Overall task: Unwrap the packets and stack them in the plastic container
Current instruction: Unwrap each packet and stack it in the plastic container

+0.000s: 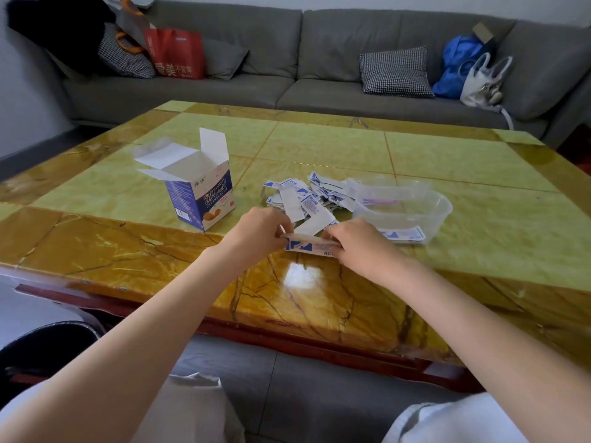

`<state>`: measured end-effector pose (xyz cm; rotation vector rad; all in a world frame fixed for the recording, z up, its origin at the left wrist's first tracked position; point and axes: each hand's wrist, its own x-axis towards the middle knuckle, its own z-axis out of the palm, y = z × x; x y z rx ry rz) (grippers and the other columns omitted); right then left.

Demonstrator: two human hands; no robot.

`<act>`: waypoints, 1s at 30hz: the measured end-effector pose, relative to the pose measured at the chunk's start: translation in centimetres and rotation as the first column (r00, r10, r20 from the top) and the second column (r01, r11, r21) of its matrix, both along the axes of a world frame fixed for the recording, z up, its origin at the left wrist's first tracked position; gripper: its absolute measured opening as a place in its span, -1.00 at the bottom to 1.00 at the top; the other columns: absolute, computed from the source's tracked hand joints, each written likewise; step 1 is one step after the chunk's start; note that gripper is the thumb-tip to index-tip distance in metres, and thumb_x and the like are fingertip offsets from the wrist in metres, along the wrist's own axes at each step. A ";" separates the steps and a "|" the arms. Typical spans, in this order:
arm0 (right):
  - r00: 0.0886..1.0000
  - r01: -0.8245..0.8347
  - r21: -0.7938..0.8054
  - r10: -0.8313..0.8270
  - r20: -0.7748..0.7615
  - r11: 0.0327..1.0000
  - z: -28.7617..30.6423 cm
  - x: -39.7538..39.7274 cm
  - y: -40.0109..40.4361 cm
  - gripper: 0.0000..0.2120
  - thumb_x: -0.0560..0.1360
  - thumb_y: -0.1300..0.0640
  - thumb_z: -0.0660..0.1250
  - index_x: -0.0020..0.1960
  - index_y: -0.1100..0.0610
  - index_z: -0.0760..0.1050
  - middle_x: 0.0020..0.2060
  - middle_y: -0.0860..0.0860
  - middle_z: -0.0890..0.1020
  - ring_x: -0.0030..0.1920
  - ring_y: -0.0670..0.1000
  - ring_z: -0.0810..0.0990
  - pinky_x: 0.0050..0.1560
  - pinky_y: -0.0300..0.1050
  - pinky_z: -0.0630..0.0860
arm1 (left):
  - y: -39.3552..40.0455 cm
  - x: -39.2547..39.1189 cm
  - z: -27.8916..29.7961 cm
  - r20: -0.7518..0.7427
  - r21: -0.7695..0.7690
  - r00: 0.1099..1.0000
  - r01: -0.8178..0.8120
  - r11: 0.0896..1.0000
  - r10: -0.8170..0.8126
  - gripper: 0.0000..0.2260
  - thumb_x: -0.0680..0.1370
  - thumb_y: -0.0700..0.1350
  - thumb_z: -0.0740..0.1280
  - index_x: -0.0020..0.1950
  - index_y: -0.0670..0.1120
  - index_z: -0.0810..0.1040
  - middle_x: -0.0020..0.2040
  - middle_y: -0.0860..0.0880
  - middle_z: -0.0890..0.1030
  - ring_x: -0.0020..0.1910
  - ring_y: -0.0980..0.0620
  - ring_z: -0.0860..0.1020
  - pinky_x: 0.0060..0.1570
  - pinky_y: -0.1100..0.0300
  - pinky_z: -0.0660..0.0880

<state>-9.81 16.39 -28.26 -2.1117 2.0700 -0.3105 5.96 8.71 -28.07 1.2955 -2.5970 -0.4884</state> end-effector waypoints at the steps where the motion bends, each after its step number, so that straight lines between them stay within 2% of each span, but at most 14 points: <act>1: 1.000 -0.001 -0.022 0.001 -0.006 1.000 0.0 0.0 0.0 -0.75 0.53 0.26 0.23 0.19 0.17 0.52 0.01 0.14 0.60 -0.05 0.10 0.58 -0.13 -0.16 0.47 | 0.0 0.0 0.1 -0.006 -0.005 1.000 -0.004 1.000 0.004 -0.82 0.49 -0.20 0.33 0.08 -0.11 0.61 -0.01 -0.06 0.65 -0.19 0.09 0.53 -0.19 0.27 0.44; 5: 0.998 -0.022 0.032 0.024 -0.059 0.999 -0.4 0.3 0.0 -0.75 0.55 0.22 0.21 0.19 0.19 0.53 -0.02 0.14 0.59 -0.09 0.09 0.59 -0.09 -0.11 0.55 | 0.2 0.0 0.0 0.019 -0.013 1.000 -0.008 1.000 0.008 -0.82 0.50 -0.20 0.33 0.09 -0.10 0.60 0.01 -0.08 0.65 -0.15 0.05 0.57 -0.18 0.26 0.45; 8: 0.998 -0.020 -0.003 0.019 -0.059 1.000 -0.4 0.1 -0.2 -0.75 0.55 0.22 0.21 0.18 0.19 0.53 -0.02 0.14 0.58 -0.06 0.10 0.57 -0.08 -0.11 0.52 | 0.3 -0.1 0.2 0.016 -0.028 0.999 -0.039 0.999 0.039 -0.78 0.51 -0.21 0.31 0.14 -0.11 0.58 0.06 -0.07 0.64 -0.07 0.03 0.59 -0.13 0.24 0.47; 12: 0.997 -0.026 0.029 0.028 -0.070 0.999 -0.7 0.3 -0.3 -0.79 0.55 0.23 0.22 0.12 0.20 0.56 -0.05 0.15 0.57 -0.11 0.11 0.57 -0.18 -0.15 0.48 | 0.4 0.0 0.2 0.023 -0.053 0.998 -0.054 0.997 0.055 -0.75 0.52 -0.22 0.30 0.19 -0.11 0.56 0.12 -0.08 0.61 0.03 -0.02 0.59 -0.01 0.19 0.51; 17: 1.000 -0.022 0.029 0.022 -0.017 0.999 -0.4 0.3 -0.2 -0.71 0.54 0.26 0.22 0.24 0.16 0.51 0.04 0.15 0.58 -0.03 0.11 0.58 -0.07 -0.13 0.51 | 0.5 -0.1 0.2 0.025 -0.033 0.999 -0.036 0.999 0.037 -0.75 0.50 -0.25 0.31 0.17 -0.11 0.58 0.07 -0.09 0.63 -0.02 -0.03 0.60 0.02 0.13 0.54; 23: 0.999 -0.039 0.033 0.040 -0.022 0.999 -0.5 0.4 -0.2 -0.73 0.54 0.24 0.23 0.22 0.16 0.52 0.04 0.15 0.59 -0.03 0.11 0.59 0.01 -0.03 0.55 | 0.4 0.0 0.0 0.057 -0.038 0.997 -0.040 0.998 0.042 -0.77 0.50 -0.22 0.33 0.14 -0.09 0.59 0.05 -0.07 0.63 -0.04 0.01 0.59 -0.13 0.26 0.46; 30: 0.999 -0.048 0.039 0.049 -0.020 0.998 -0.3 0.7 -0.3 -0.72 0.54 0.26 0.21 0.24 0.17 0.50 0.04 0.15 0.60 -0.02 0.11 0.58 -0.02 -0.06 0.54 | 0.2 0.0 0.0 0.034 -0.024 0.993 -0.116 0.993 0.117 -0.76 0.50 -0.20 0.33 0.16 -0.09 0.56 0.08 -0.07 0.63 -0.02 0.01 0.61 -0.11 0.24 0.47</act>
